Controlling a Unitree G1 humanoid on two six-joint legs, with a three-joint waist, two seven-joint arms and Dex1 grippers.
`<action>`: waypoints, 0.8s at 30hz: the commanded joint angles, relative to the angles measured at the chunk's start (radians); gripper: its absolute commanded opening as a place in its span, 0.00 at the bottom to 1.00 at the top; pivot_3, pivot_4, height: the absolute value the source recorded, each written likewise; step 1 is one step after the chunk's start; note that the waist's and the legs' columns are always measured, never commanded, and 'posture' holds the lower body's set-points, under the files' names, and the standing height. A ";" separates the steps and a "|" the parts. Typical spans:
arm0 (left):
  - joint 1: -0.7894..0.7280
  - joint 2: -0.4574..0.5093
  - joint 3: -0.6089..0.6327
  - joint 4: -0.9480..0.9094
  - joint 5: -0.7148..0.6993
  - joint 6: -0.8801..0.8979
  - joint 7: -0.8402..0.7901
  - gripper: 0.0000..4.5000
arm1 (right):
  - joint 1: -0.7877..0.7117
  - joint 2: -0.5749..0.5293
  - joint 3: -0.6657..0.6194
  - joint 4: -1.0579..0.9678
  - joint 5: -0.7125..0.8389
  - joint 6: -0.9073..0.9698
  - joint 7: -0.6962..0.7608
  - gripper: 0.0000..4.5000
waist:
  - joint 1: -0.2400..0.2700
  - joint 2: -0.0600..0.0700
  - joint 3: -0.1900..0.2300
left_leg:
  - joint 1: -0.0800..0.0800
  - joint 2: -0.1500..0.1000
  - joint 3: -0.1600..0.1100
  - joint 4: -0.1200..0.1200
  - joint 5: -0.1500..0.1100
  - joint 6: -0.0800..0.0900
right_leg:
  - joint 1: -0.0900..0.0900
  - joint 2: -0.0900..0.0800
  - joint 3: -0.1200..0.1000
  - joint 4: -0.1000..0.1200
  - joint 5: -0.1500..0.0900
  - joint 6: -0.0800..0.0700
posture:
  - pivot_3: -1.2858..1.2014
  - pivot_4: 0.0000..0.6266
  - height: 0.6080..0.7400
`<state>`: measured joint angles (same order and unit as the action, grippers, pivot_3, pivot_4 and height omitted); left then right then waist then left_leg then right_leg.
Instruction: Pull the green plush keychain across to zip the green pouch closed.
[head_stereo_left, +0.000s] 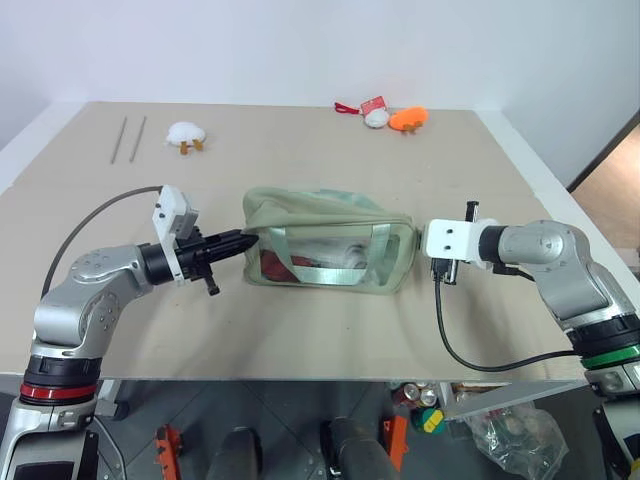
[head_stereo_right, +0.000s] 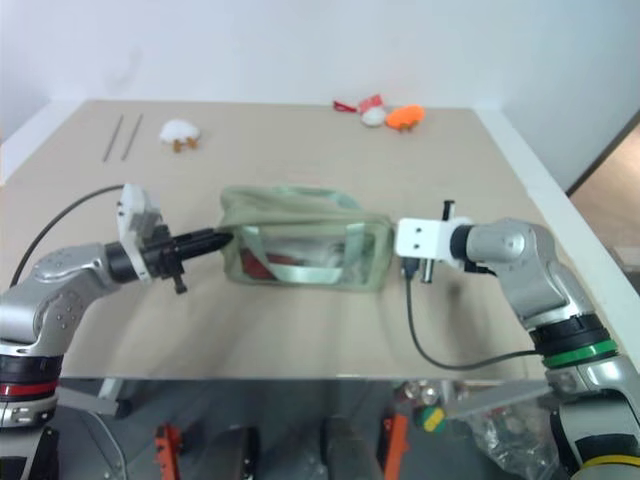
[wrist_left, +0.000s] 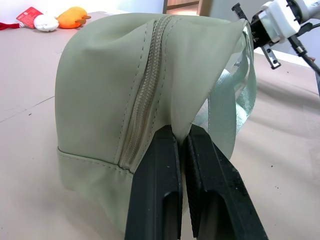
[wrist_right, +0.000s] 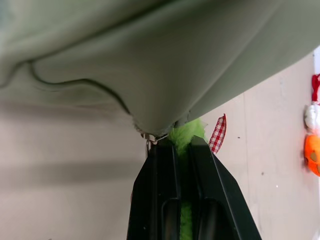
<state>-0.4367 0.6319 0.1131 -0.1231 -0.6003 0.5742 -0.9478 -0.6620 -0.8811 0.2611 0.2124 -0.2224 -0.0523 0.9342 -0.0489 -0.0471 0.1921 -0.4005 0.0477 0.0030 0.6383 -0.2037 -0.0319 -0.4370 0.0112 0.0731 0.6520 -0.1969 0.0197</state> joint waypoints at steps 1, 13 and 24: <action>0.013 0.001 -0.007 0.007 0.003 0.017 0.007 0.00 | 0.010 0.014 0.014 0.043 -0.035 -0.008 0.001 0.01 | 0.000 0.000 0.000 | 0.000 0.000 0.000 0.000 0.000 0.000 | 0.000 0.000 0.000 0.000 0.000 0.000 | 0.52 0.24 1.00; 0.000 0.000 -0.013 0.026 0.011 0.008 -0.005 0.00 | -0.144 -0.075 -0.219 0.075 0.221 0.081 0.140 0.01 | 0.003 0.001 0.000 | -0.001 0.000 0.000 -0.002 0.000 0.000 | 0.000 0.000 0.000 0.000 0.000 0.001 | 0.52 0.24 1.00; -0.004 0.003 -0.016 0.036 0.012 0.000 -0.012 0.00 | -0.057 -0.141 -0.162 0.113 0.111 0.031 0.085 0.01 | 0.011 0.002 0.000 | -0.005 -0.003 0.000 -0.002 0.000 0.000 | -0.001 -0.003 0.001 -0.004 0.000 0.004 | 0.52 0.24 1.00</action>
<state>-0.4608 0.6238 0.0874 -0.1093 -0.6003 0.5643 -0.9664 -0.7186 -0.9623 0.1295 0.3075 -0.0553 -0.0322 1.0536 -0.0377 -0.0456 0.1924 -0.4052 0.0447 0.0027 0.6368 -0.2039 -0.0319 -0.4381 0.0084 0.0737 0.6484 -0.1966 0.0242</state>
